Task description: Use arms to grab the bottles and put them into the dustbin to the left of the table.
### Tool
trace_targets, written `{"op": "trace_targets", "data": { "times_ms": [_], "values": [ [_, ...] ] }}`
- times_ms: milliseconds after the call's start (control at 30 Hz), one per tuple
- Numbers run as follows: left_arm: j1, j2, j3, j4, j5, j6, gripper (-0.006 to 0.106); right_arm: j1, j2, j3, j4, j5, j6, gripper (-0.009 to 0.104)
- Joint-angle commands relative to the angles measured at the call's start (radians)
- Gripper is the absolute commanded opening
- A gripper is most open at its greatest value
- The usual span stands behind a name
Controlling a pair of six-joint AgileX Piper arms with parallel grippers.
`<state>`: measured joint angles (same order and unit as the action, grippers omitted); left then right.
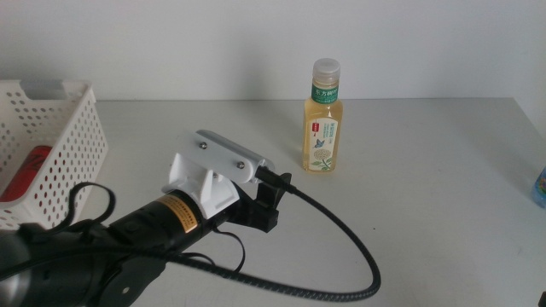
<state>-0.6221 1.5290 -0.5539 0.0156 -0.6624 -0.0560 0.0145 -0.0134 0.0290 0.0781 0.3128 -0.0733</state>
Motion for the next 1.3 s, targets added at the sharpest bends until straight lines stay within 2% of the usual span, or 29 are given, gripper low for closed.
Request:
{"op": "trace_targets", "data": {
  "times_ms": [0,233,433,633,900,1267],
  "values": [
    [-0.005,0.029,-0.064,-0.016,-0.104,-0.023,0.092,-0.005,-0.021,-0.01,-0.013,-0.069,-0.009,0.071],
    [-0.005,0.203,-0.262,-0.016,-0.097,-0.04,0.092,-0.005,-0.021,-0.01,-0.013,-0.069,-0.009,0.071],
    [-0.005,0.339,-0.408,0.035,-0.097,-0.113,0.092,-0.005,-0.021,-0.01,-0.013,-0.069,-0.009,0.071],
    [-0.005,0.445,-0.544,0.051,-0.056,-0.129,0.092,-0.005,-0.021,-0.01,-0.013,-0.069,-0.009,0.071],
    [-0.004,0.548,-0.718,0.05,0.054,-0.126,0.092,-0.005,-0.021,-0.01,-0.013,-0.069,-0.009,0.071],
    [0.019,0.642,-0.862,0.05,0.083,-0.13,0.092,-0.005,-0.021,-0.01,-0.013,-0.069,-0.009,0.071]
  ]
}}
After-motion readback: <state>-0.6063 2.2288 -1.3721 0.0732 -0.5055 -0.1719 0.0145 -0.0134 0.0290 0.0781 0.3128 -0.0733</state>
